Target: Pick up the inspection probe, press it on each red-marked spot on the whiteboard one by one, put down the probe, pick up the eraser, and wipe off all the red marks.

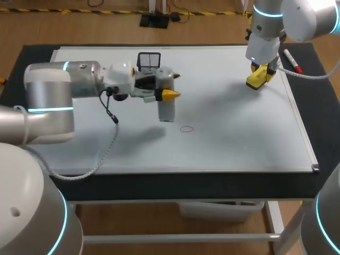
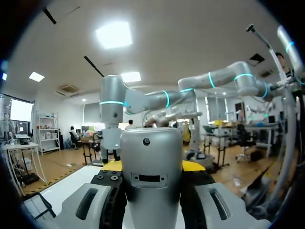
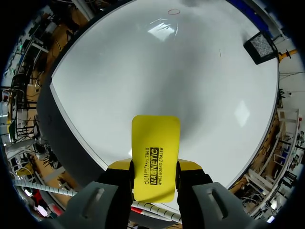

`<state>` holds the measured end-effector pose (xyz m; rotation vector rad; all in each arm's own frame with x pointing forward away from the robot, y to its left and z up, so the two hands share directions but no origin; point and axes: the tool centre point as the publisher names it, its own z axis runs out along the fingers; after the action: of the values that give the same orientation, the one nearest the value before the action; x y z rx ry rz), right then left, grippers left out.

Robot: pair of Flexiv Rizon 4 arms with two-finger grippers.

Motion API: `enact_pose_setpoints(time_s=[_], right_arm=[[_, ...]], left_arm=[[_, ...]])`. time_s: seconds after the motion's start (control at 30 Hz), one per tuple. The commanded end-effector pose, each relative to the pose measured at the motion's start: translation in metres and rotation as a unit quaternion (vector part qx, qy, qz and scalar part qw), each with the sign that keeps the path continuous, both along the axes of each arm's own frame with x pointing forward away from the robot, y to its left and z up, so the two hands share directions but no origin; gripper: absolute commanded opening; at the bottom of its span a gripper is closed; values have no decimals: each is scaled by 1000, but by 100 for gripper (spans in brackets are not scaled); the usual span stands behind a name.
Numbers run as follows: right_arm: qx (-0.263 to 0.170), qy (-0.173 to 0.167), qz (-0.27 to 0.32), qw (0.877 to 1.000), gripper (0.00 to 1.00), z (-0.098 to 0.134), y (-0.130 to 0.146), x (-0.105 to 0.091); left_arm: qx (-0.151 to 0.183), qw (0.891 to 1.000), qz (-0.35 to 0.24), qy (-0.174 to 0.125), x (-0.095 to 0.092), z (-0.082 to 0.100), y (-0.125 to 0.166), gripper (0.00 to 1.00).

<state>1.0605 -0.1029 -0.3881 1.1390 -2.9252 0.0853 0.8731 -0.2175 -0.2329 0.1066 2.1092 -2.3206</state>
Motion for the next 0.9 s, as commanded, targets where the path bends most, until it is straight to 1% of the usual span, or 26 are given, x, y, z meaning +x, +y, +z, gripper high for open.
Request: enact_pose_setpoints(time_s=[0.03, 0.3, 0.53, 0.9], right_arm=[[-1, 1, 1, 1000, 0, 1, 0, 1], [-1, 1, 1, 1000, 0, 1, 0, 1], [-1, 1, 1, 1000, 0, 1, 0, 1], [-1, 1, 1, 1000, 0, 1, 0, 1]], left_arm=[[-2, 1000, -6, 3, -3, -8, -21, 0], [-2, 1000, -14, 3, -14, -13, -40, 0], [-1, 1000, -17, 5, -17, -19, -47, 0], [10, 1000, -7, 14, -8, -32, -53, 0]])
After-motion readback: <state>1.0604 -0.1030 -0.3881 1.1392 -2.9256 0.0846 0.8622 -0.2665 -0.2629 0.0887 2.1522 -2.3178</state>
